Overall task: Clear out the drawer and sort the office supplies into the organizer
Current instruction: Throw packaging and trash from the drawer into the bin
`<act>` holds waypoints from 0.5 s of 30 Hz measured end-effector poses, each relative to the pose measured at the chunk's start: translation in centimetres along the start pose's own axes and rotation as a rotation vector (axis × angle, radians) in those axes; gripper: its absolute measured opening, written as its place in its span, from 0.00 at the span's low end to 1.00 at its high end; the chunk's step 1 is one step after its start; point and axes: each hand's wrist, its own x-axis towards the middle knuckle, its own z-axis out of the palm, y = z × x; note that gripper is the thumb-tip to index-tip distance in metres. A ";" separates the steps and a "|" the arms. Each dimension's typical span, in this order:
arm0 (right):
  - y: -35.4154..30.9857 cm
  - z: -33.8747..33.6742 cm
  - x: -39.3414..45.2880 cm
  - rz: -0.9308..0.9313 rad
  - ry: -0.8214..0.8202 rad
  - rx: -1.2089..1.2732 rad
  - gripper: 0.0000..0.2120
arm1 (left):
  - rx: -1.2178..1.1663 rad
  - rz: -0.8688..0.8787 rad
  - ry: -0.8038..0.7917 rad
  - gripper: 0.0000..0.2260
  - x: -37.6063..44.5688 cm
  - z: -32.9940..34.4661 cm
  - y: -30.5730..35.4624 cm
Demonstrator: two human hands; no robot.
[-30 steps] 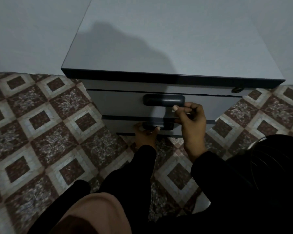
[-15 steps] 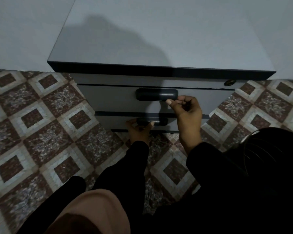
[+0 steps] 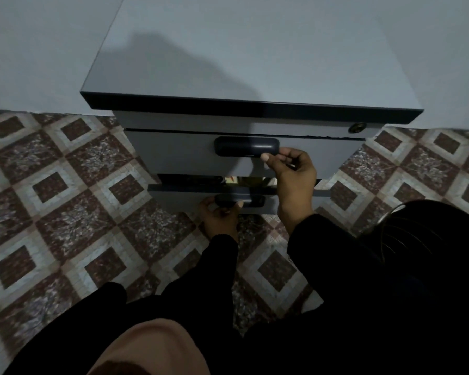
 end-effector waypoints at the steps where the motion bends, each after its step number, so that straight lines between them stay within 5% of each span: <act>1: -0.1 -0.1 0.1 0.003 -0.005 -0.010 0.13 | 0.006 0.001 -0.006 0.19 -0.5 -0.4 -0.1; 11: 0.3 -3.0 -0.4 -0.014 -0.031 -0.100 0.10 | 0.270 -0.113 -0.071 0.20 -4.2 -5.6 0.9; 15: 2.3 -6.3 -1.3 -0.017 -0.154 -0.544 0.08 | 0.599 0.167 -0.015 0.16 -3.8 -7.9 4.1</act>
